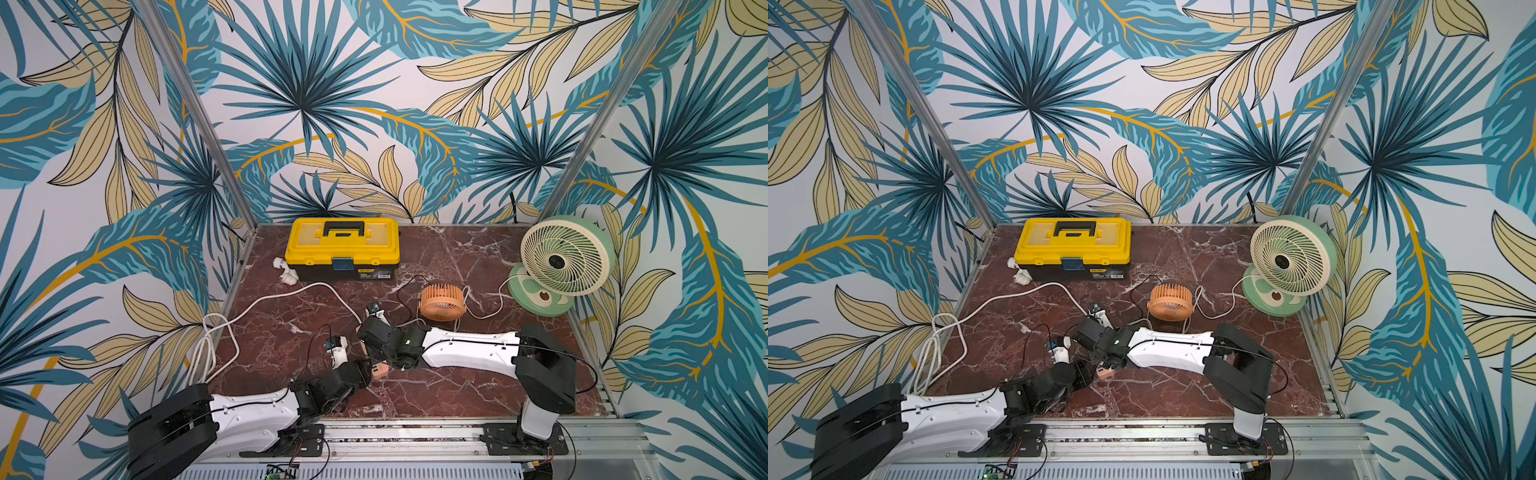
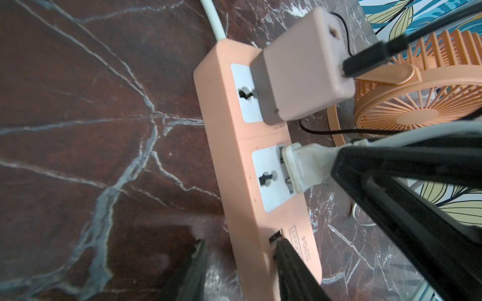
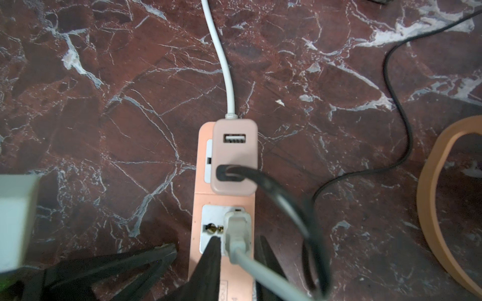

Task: Plug the desk fan into the power strip
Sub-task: Insert the plug into the socket.

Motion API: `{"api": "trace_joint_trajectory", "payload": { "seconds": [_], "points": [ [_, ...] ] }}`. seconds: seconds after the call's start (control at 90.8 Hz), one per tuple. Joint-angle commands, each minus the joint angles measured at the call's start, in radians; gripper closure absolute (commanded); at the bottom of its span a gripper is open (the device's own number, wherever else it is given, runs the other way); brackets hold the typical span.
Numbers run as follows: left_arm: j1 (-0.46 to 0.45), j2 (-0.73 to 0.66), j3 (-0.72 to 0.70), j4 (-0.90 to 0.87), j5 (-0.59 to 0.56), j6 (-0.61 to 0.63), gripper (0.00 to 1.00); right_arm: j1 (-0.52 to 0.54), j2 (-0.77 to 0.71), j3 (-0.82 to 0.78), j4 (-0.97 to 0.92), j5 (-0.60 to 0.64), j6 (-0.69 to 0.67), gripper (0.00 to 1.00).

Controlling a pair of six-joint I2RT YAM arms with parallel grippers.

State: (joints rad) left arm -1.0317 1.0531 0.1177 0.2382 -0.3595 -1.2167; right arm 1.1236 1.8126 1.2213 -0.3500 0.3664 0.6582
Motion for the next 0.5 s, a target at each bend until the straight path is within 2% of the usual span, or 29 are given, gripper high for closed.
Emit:
{"api": "trace_joint_trajectory", "payload": {
  "seconds": [0.0,0.485],
  "points": [
    [0.002,0.005,-0.026,-0.065,-0.038,0.01,0.54,-0.006,0.01,0.002,-0.028,0.02,0.001,0.77],
    [0.002,-0.002,-0.035,-0.063,-0.041,0.006,0.54,-0.004,-0.019,-0.07,0.007,0.018,0.023,0.97]
  ]
}}
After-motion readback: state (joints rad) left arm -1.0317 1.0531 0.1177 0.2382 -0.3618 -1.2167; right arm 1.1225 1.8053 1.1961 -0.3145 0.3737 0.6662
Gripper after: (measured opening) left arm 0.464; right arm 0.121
